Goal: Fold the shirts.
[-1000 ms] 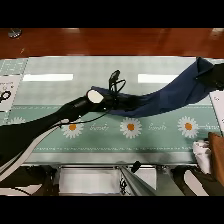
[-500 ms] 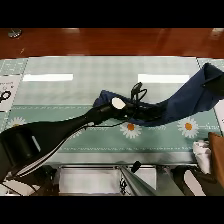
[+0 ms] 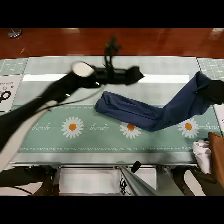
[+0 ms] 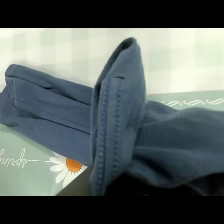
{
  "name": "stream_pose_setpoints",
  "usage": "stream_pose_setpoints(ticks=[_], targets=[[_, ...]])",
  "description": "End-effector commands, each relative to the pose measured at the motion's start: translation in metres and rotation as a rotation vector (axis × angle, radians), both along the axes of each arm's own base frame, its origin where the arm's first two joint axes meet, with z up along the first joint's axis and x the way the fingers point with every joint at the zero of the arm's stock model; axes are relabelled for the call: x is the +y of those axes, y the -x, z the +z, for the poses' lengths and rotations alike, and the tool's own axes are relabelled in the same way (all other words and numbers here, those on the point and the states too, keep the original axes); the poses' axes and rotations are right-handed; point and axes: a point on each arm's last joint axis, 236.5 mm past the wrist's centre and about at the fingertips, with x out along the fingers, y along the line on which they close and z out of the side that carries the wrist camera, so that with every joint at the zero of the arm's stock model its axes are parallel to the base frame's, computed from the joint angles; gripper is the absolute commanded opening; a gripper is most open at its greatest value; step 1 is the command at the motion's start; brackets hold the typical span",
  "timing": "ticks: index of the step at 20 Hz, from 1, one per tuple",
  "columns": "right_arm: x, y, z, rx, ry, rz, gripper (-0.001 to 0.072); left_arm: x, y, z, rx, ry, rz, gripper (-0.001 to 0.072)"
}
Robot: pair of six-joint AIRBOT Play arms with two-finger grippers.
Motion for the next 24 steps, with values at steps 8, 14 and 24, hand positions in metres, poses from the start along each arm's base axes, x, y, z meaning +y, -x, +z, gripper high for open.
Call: stream_pose_setpoints(ticks=[8, 14, 24], targets=[[0.147, -0.072, -0.058, -0.103, -0.145, 0.170, 0.0020, 0.218, 0.009, 0.180, -0.462, -0.140, 0.312, 0.0033], [0.243, -0.087, -0.135, -0.032, -0.209, 0.215, 0.0020, 0.280, 0.046, 0.192, -0.472, -0.250, 0.389, 0.0034], [0.286, -0.067, -0.176, 0.069, -0.257, 0.258, 0.0438, 0.306, 0.075, 0.159, -0.412, -0.448, 0.361, 0.0034]])
